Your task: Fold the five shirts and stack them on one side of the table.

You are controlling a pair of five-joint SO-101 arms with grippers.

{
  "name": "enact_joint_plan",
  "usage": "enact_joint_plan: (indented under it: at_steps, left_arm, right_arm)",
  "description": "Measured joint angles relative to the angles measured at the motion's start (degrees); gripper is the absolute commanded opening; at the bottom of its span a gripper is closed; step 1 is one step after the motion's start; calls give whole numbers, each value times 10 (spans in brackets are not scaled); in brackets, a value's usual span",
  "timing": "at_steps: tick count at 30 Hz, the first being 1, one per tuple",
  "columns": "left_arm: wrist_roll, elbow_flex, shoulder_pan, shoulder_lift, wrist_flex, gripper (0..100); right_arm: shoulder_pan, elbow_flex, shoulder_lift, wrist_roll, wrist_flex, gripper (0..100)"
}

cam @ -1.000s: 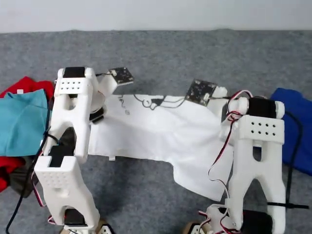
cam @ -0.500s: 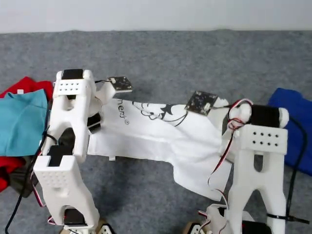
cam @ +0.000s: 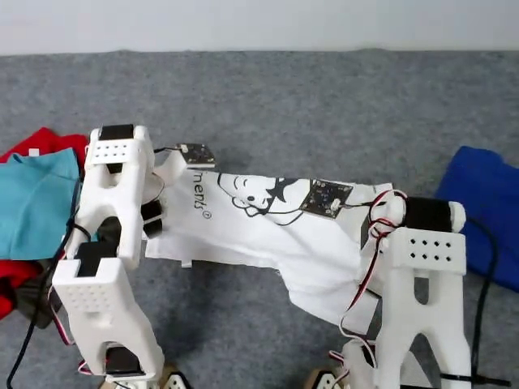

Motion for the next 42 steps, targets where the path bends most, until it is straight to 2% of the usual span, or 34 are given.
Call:
enact_joint_plan:
  at_steps: [3,5,15,18,22,23,28,33,38,42]
  left_arm:
    - [10,0,-17,-1,0,145]
    - [19,0,-27,-6,0,152]
    - [26,1,-45,-153,0,148]
    - [26,1,-45,-184,0,133]
    - [51,1,-40,-194,0,35]
    - [65,1,-35,-194,-1,13]
    - [179,1,-5,-156,-62,15]
    - [293,1,23,-85,-151,15]
    - [324,1,40,-4,-213,15]
    - [326,1,40,55,-235,15]
  right_arm:
    - [0,0,0,0,0,204]
    - [1,0,0,0,0,244]
    - [1,-45,0,-40,-11,244]
    - [1,-50,2,-73,-62,184]
    - [2,-52,45,-139,-169,15]
    - [2,-52,63,-153,-200,6]
    - [-5,-52,182,-230,-357,9]
    - [-16,-52,309,-268,-488,9]
    - [-14,-59,421,-271,-584,9]
    - [-6,-134,498,-273,-594,9]
